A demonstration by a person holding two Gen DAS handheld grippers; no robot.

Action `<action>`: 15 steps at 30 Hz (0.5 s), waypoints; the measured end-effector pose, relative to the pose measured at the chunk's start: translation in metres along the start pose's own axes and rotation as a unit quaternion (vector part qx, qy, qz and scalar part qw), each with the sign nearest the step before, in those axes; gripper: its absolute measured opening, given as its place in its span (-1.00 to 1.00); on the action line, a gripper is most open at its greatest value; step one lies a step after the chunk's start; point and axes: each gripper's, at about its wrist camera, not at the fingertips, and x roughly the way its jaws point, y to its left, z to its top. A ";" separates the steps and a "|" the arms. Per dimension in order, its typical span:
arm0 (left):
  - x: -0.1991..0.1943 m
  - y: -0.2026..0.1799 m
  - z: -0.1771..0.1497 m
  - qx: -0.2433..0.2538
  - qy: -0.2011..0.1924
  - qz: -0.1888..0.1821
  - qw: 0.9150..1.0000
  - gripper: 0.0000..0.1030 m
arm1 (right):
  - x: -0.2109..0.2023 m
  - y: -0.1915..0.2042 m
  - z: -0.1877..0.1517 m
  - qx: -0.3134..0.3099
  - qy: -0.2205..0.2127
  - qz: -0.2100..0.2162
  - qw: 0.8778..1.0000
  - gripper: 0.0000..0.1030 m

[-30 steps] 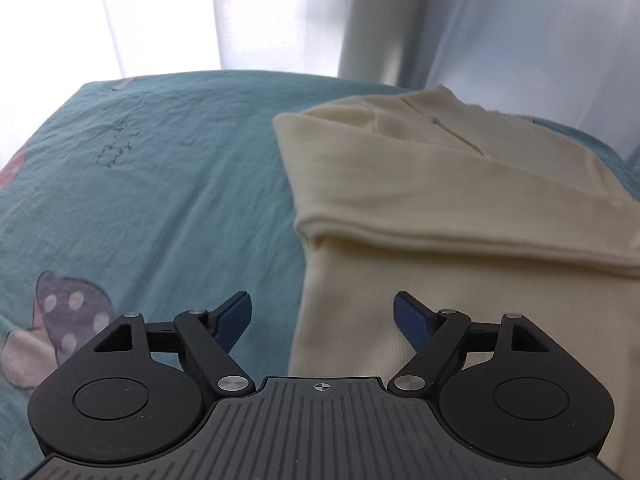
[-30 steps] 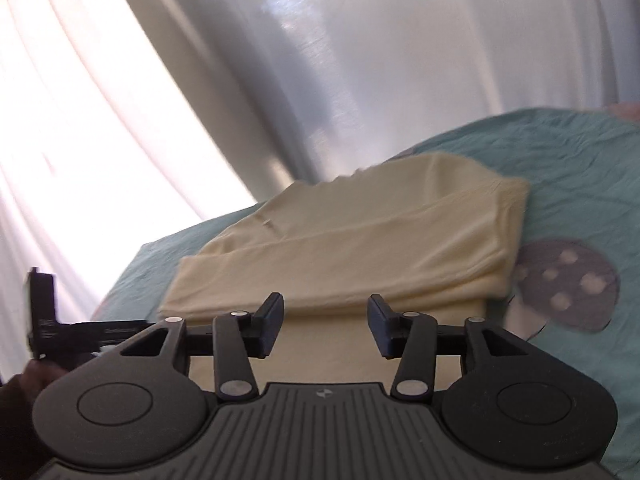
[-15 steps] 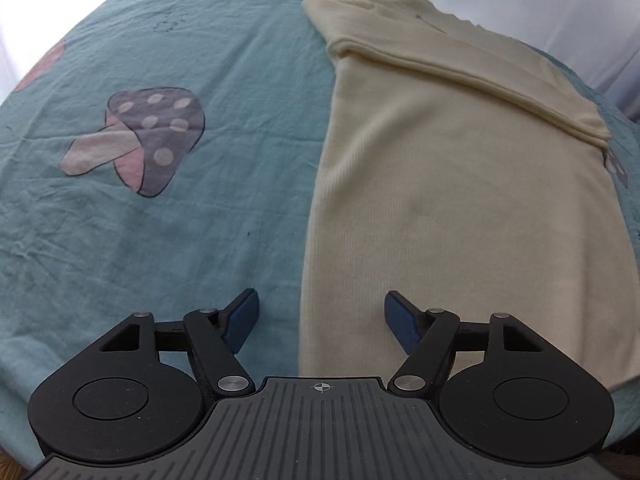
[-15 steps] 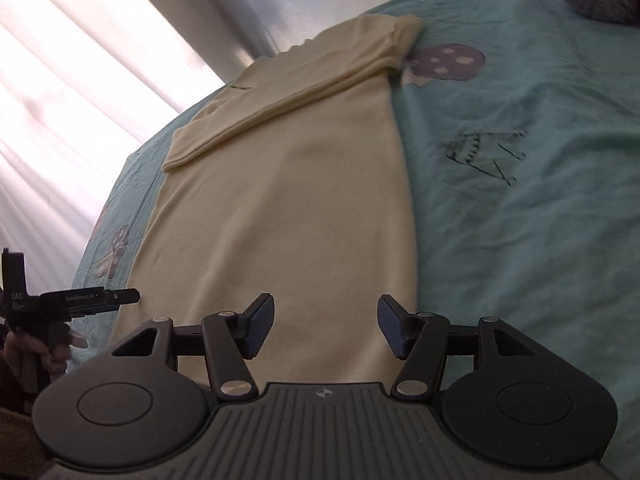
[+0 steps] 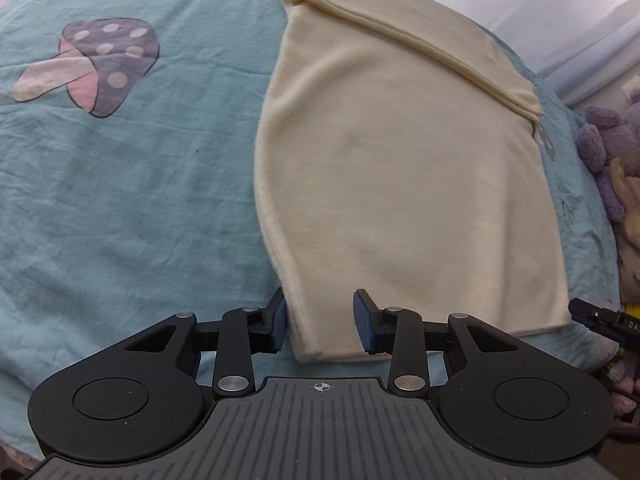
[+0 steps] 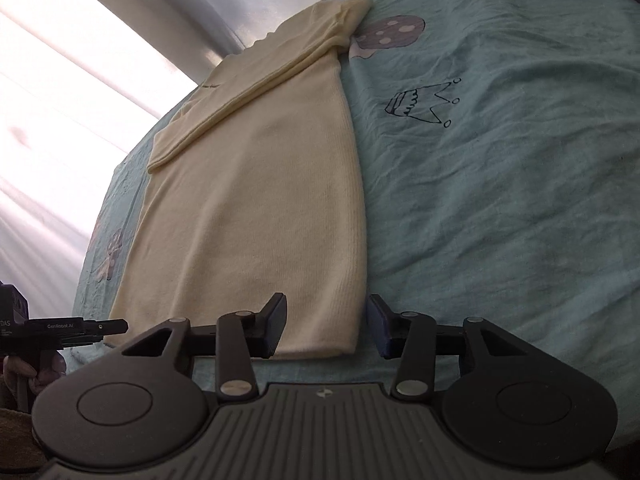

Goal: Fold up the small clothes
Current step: 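Grasp the sweater hem with both grippers and lift it toward the collar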

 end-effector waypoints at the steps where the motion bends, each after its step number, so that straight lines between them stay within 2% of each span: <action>1: 0.001 -0.001 0.000 0.005 0.001 0.000 1.000 -0.39 | 0.000 -0.002 0.001 0.004 0.002 0.001 1.000 -0.22; 6: 0.004 0.004 0.006 0.001 0.011 0.001 1.000 -0.75 | 0.001 -0.011 0.002 0.023 0.008 0.020 1.000 -0.27; 10: 0.003 0.005 0.008 0.002 0.016 -0.001 1.000 -0.81 | 0.008 -0.016 0.003 0.058 0.026 0.058 0.996 -0.29; 15: 0.002 0.008 0.011 -0.004 0.015 -0.007 1.000 -0.83 | 0.017 -0.024 0.002 0.090 0.034 0.075 0.993 -0.76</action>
